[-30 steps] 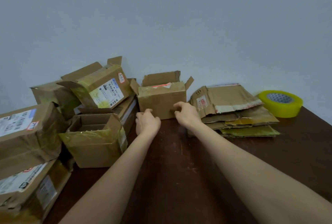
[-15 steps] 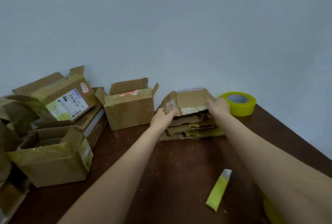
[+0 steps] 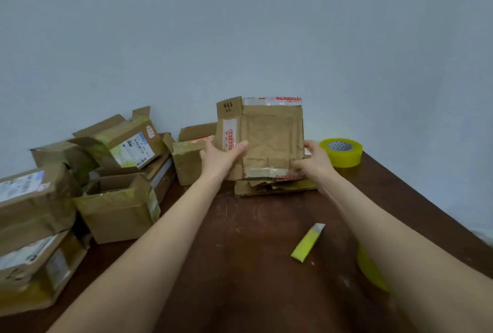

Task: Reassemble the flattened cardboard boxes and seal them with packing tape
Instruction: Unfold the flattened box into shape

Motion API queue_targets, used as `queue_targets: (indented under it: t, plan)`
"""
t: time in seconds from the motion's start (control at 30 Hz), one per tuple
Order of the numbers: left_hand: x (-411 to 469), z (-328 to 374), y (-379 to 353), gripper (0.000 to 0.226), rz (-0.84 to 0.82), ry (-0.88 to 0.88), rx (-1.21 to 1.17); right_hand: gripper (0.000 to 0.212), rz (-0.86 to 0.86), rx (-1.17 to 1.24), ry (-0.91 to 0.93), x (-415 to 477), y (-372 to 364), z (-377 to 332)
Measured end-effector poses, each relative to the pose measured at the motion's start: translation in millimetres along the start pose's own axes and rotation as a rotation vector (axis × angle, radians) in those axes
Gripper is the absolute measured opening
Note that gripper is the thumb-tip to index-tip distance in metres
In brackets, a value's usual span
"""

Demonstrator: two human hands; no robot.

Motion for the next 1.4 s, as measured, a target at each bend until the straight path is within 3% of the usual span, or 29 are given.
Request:
queue_targets:
  t: [0.1,0.23,0.3,0.37,0.47,0.57,0.67,0.77,1.03,1.17,1.4]
  plan:
    - [-27.4,-17.3,24.2,0.136,-0.027,-0.016,0.015,0.051,-0.138,-0.209,0.092,-34.6,-22.2,-3.3]
    - [-68.8,-38.4,51.0,0.085,-0.055,-0.137,0.032,0.066,-0.287,-0.460,0.112,-75.3,-47.3,5.0]
    - [-86.0,-51.2,64.3,0.071,-0.109,-0.184,0.037,0.093,-0.273,-0.411,0.187,-89.8,-52.0,3.6]
    - [-100.5,-67.8,72.6,0.068,-0.209,-0.195,0.025,0.103,-0.282,-0.167,0.264,-103.7,-54.4,0.0]
    - [-115.3,-92.5,74.7,0.080,-0.268,-0.176,-0.006,0.100,-0.386,-0.004,0.284,-126.2,-66.8,11.1]
    - [-120.9,-99.3,83.9,0.095,-0.108,-0.230,-0.131,0.086,-0.400,-0.087,0.362,-137.9,-81.4,22.8]
    - [-120.2,-88.9,96.0,0.086,0.000,-0.301,-0.228,0.085,-0.355,-0.151,0.434,-139.6,-86.4,20.2]
    - [-117.9,-77.8,96.4,0.076,0.025,-0.354,-0.165,0.094,-0.400,-0.172,0.401,-136.7,-91.3,25.0]
    - [-101.8,-73.2,78.4,0.085,-0.023,-0.348,-0.125,0.090,-0.396,-0.124,0.398,-120.5,-80.9,11.7]
    - [-97.6,-73.3,76.0,0.082,0.029,-0.380,-0.126,0.081,-0.392,-0.251,0.448,-121.4,-83.6,11.2]
    - [-87.6,-73.0,76.1,0.066,0.041,-0.466,0.025,0.084,-0.402,-0.479,0.538,-114.3,-98.5,8.2]
Point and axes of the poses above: each hand's wrist, its own x-axis towards the middle knuckle, its own y-axis out of the back of the hand, z = x × y, the point moved 5 cm from there along x, towards the middle knuckle, and after that the axes turned 11 degrees about x, right-handed, at the moved point
